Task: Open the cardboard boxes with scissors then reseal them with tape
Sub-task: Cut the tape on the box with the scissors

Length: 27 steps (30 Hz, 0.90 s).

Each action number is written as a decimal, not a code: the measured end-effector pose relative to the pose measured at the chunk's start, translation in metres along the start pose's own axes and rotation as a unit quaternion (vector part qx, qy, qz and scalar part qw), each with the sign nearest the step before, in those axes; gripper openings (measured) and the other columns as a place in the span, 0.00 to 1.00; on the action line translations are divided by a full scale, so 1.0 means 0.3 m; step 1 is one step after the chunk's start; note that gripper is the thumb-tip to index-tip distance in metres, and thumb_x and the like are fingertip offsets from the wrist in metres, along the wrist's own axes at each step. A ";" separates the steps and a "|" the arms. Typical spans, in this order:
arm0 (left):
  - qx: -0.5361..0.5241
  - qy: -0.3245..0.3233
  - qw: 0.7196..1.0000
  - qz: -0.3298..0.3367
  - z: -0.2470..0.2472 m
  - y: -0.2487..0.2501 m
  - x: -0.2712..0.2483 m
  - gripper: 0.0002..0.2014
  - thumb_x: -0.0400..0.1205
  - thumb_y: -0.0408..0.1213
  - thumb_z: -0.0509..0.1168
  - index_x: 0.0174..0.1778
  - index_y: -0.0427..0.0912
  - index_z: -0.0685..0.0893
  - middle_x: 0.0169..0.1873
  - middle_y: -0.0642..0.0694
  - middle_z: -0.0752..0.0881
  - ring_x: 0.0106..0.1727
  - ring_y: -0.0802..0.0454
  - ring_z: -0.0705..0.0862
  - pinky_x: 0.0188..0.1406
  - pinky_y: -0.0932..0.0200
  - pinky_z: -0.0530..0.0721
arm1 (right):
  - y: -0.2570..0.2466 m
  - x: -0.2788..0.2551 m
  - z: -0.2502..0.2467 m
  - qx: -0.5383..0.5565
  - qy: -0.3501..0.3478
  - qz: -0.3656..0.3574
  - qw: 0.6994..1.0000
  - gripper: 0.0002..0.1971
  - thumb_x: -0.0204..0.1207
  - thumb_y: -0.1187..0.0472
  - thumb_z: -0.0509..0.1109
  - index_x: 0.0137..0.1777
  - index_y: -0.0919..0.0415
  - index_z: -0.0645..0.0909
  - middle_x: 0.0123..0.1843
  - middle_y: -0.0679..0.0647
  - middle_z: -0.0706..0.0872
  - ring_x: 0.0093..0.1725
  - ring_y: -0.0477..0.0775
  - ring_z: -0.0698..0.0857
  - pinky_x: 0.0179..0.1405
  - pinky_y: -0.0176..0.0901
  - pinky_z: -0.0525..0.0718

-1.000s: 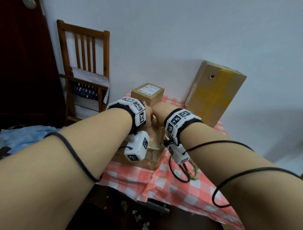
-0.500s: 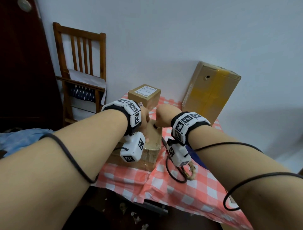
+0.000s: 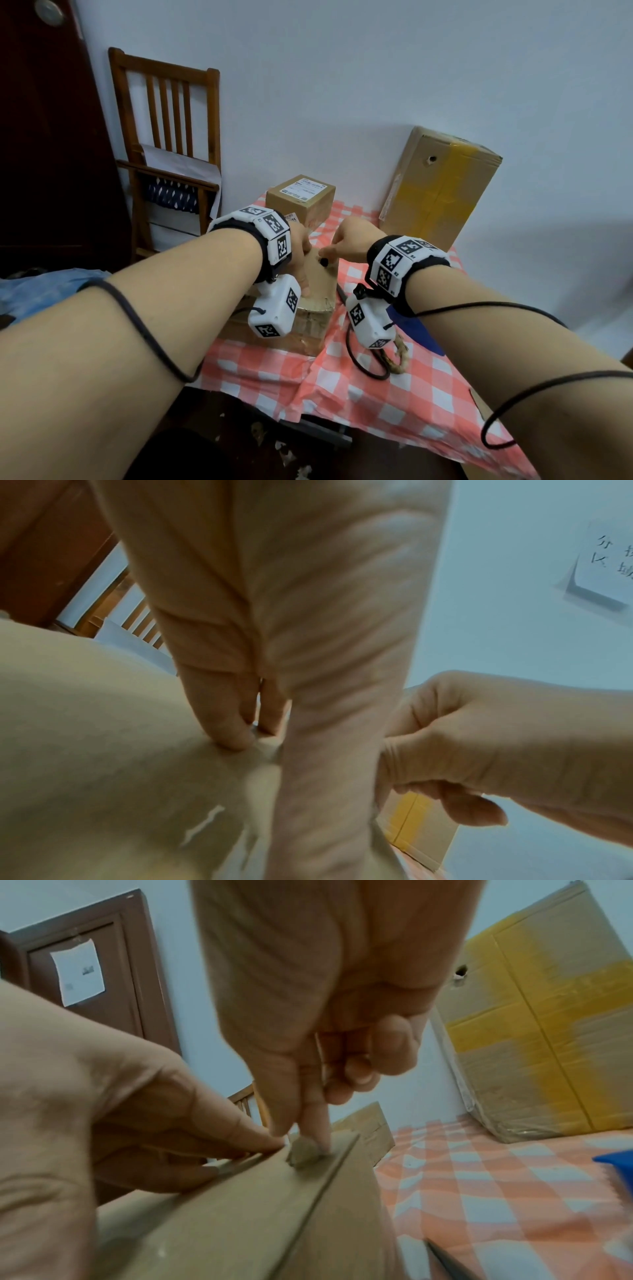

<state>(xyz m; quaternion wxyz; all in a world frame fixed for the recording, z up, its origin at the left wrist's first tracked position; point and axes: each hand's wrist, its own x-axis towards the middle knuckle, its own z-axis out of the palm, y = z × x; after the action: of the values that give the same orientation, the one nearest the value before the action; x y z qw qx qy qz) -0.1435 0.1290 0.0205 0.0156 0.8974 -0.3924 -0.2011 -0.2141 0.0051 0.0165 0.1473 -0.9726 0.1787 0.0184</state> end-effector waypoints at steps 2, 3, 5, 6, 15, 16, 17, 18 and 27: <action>-0.010 -0.007 1.000 0.001 -0.002 0.002 -0.006 0.42 0.67 0.49 0.81 0.75 0.40 0.74 0.66 0.45 0.82 0.66 0.44 0.81 0.69 0.47 0.77 | -0.005 -0.001 0.002 -0.026 -0.005 -0.016 1.000 0.14 0.71 0.55 0.78 0.48 0.66 0.90 0.44 0.57 0.89 0.41 0.52 0.84 0.40 0.43 0.82; -0.014 -0.009 1.000 -0.001 -0.002 0.004 -0.007 0.42 0.67 0.49 0.81 0.75 0.39 0.74 0.67 0.45 0.81 0.66 0.44 0.80 0.70 0.48 0.76 | -0.004 -0.002 0.005 -0.029 -0.008 -0.024 0.999 0.12 0.71 0.56 0.78 0.49 0.65 0.90 0.46 0.57 0.90 0.43 0.52 0.85 0.44 0.43 0.83; -0.009 -0.006 1.000 -0.002 -0.002 0.003 -0.006 0.40 0.69 0.48 0.80 0.75 0.39 0.75 0.68 0.44 0.81 0.67 0.44 0.80 0.70 0.49 0.76 | -0.006 -0.005 0.014 -0.030 -0.013 -0.025 0.999 0.11 0.72 0.59 0.77 0.51 0.63 0.90 0.50 0.56 0.90 0.49 0.54 0.87 0.50 0.43 0.85; -0.004 -0.005 1.000 -0.003 -0.003 0.002 -0.007 0.40 0.69 0.49 0.80 0.75 0.39 0.75 0.68 0.44 0.81 0.67 0.44 0.80 0.69 0.49 0.76 | -0.011 -0.005 0.018 -0.032 -0.018 -0.022 0.999 0.11 0.73 0.59 0.76 0.53 0.63 0.89 0.52 0.56 0.90 0.51 0.54 0.87 0.52 0.43 0.85; 0.006 -0.003 1.000 -0.004 0.001 0.007 -0.013 0.44 0.66 0.51 0.81 0.77 0.41 0.73 0.70 0.46 0.79 0.67 0.45 0.79 0.70 0.50 0.75 | -0.051 -0.012 0.034 -0.147 -0.131 0.019 0.980 0.21 0.86 0.54 0.56 0.72 0.63 0.76 0.71 0.58 0.80 0.69 0.58 0.78 0.71 0.49 0.73; 0.004 -0.002 1.000 -0.002 0.002 0.009 -0.011 0.43 0.66 0.51 0.81 0.76 0.41 0.74 0.68 0.47 0.80 0.65 0.45 0.80 0.69 0.51 0.76 | -0.050 -0.016 0.033 -0.133 -0.138 0.021 0.981 0.21 0.86 0.55 0.56 0.73 0.65 0.75 0.72 0.59 0.78 0.70 0.59 0.77 0.71 0.48 0.72; 0.003 -0.002 1.000 -0.002 0.002 0.008 -0.008 0.41 0.66 0.51 0.81 0.74 0.40 0.75 0.64 0.48 0.81 0.61 0.45 0.80 0.67 0.52 0.76 | -0.049 -0.020 0.031 -0.117 -0.142 0.022 0.983 0.21 0.86 0.56 0.57 0.73 0.67 0.74 0.73 0.60 0.77 0.71 0.59 0.76 0.71 0.47 0.72; 0.003 0.000 1.000 0.001 0.002 0.006 -0.006 0.38 0.67 0.51 0.80 0.71 0.40 0.78 0.59 0.49 0.80 0.56 0.47 0.79 0.64 0.53 0.76 | -0.045 -0.024 0.029 -0.095 -0.143 0.025 0.985 0.21 0.86 0.56 0.58 0.73 0.67 0.74 0.73 0.60 0.77 0.71 0.58 0.76 0.70 0.46 0.71; 0.021 -0.015 1.000 0.002 -0.006 0.003 -0.008 0.39 0.64 0.54 0.81 0.69 0.43 0.78 0.62 0.48 0.82 0.60 0.47 0.80 0.67 0.51 0.77 | -0.002 -0.026 0.026 0.108 -0.070 0.073 0.989 0.08 0.76 0.59 0.74 0.49 0.64 0.86 0.47 0.53 0.86 0.41 0.47 0.81 0.33 0.33 0.76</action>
<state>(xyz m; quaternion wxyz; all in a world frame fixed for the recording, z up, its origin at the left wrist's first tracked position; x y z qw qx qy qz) -0.1450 0.1300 0.0231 -0.0088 0.8937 -0.3982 -0.2067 -0.2212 0.0104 0.0100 0.2615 -0.9319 0.2390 0.0777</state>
